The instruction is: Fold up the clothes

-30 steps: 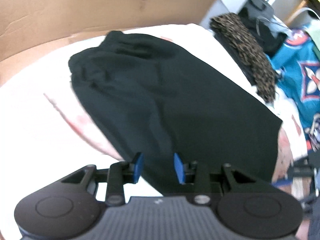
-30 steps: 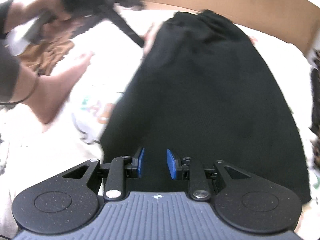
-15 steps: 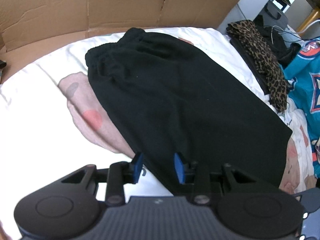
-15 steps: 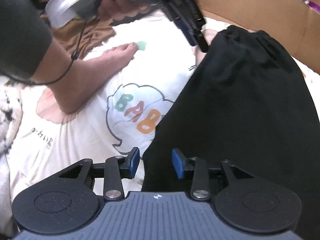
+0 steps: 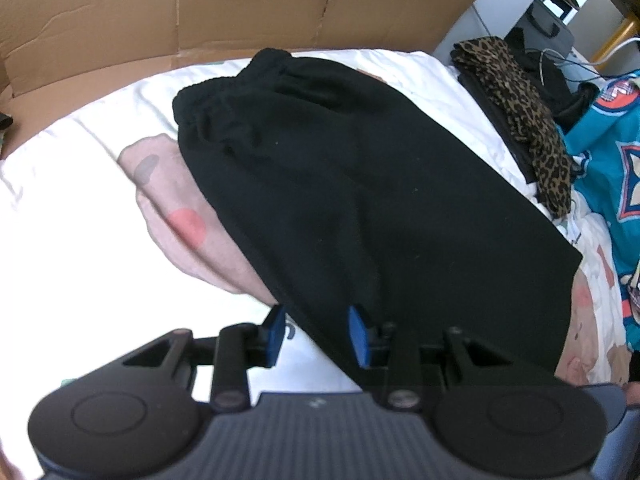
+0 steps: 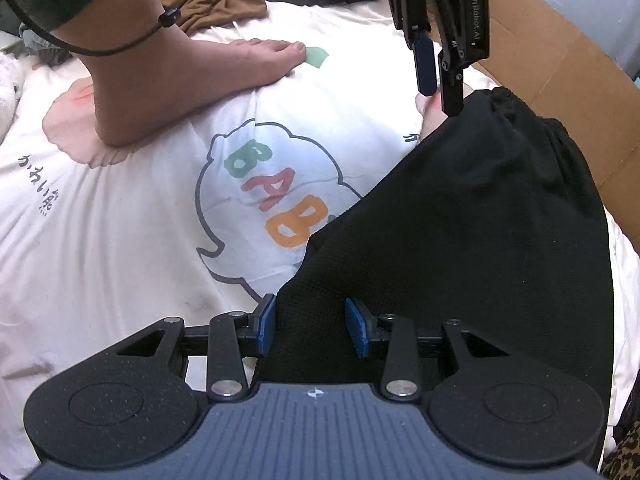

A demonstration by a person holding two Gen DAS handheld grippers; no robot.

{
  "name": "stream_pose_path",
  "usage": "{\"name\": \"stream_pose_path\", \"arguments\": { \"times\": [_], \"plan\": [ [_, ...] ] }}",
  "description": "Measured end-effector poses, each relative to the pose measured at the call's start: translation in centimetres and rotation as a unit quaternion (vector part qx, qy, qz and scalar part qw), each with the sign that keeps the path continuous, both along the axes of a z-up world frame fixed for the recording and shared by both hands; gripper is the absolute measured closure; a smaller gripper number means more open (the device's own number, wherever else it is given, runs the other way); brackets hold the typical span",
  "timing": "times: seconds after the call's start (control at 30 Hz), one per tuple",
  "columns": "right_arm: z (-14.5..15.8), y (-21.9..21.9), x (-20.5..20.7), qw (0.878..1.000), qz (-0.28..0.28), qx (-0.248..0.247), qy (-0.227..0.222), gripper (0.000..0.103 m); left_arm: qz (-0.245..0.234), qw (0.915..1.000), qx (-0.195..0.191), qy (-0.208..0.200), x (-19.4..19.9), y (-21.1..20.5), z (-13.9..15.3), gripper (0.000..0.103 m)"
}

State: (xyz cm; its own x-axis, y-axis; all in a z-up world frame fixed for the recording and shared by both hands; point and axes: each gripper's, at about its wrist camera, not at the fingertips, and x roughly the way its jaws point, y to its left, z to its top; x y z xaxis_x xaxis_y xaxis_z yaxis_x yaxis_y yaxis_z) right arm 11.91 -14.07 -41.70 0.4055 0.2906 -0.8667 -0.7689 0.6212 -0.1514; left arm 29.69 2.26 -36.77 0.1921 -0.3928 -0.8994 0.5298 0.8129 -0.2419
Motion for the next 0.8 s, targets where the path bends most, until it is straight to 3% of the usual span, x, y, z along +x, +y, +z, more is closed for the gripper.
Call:
{"name": "stream_pose_path", "arguments": {
  "times": [0.17, 0.3, 0.53, 0.7, 0.8],
  "plan": [
    [1.2, -1.4, 0.2, 0.999, -0.025, 0.019, -0.006, 0.062, -0.015, 0.9998, 0.009, 0.007, -0.3, -0.5, -0.5, 0.066],
    [1.7, -2.4, 0.2, 0.998, -0.044, 0.036, -0.002, 0.075, -0.040, 0.9987, 0.024, 0.020, -0.8, -1.4, -0.8, 0.066],
    [2.2, -4.2, 1.0, 0.993, -0.081, 0.083, 0.010, 0.087, -0.109, 0.9897, 0.085, 0.038, -2.5, -4.7, 0.5, 0.066],
    [2.6, -5.7, 1.9, 0.985, -0.113, 0.131, 0.018, 0.092, -0.123, 0.9852, 0.104, 0.056, -5.8, -6.5, 1.3, 0.063],
    [2.6, -6.7, 2.3, 0.980, -0.129, 0.153, 0.020, 0.092, -0.123, 0.9847, 0.116, 0.042, -8.5, -7.5, 1.7, 0.051]
  ]
}}
